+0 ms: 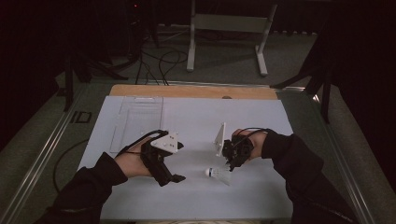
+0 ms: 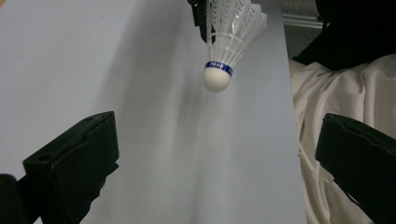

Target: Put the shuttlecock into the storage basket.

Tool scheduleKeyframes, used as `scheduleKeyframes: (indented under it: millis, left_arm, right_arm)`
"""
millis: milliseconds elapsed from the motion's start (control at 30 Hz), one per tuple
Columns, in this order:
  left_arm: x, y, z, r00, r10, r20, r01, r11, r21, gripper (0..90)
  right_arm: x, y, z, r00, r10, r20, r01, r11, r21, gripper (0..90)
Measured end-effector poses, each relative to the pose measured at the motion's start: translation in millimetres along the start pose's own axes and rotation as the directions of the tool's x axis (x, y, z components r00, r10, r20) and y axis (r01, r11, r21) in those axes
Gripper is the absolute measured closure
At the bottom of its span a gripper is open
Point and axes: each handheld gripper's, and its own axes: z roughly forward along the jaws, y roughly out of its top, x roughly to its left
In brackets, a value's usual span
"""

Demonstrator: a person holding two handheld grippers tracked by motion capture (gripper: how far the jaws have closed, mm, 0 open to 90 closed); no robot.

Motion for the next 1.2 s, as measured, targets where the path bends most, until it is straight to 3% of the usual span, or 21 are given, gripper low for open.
scheduleKeyframes:
  millis: [400,700,900,1200]
  left_arm:
    - [1.9,12.2,32.5,0.9959,0.054,0.073,-0.054,0.9985,0.003,7.7]
    - [1.3,14.1,52.9,0.9942,0.084,0.068,-0.086,0.996,0.026,16.3]
    - [-1.2,14.8,70.1,0.9924,0.103,0.067,-0.107,0.9923,0.062,26.5]
    - [-2.8,15.6,79.3,0.9896,0.128,0.065,-0.133,0.9879,0.079,47.8]
  right_arm:
    - [-0.6,5.8,-1.1,0.9999,-0.016,-0.004,0.016,1.0,-0.008,90.0]
    - [0.0,8.2,-1.9,0.9997,-0.026,-0.005,0.025,1.0,-0.014,90.0]
    - [0.7,8.3,-0.7,0.9997,-0.025,-0.008,0.025,1.0,-0.016,90.0]
    - [0.9,8.5,-1.3,0.9996,-0.026,-0.012,0.026,1.0,-0.013,90.0]
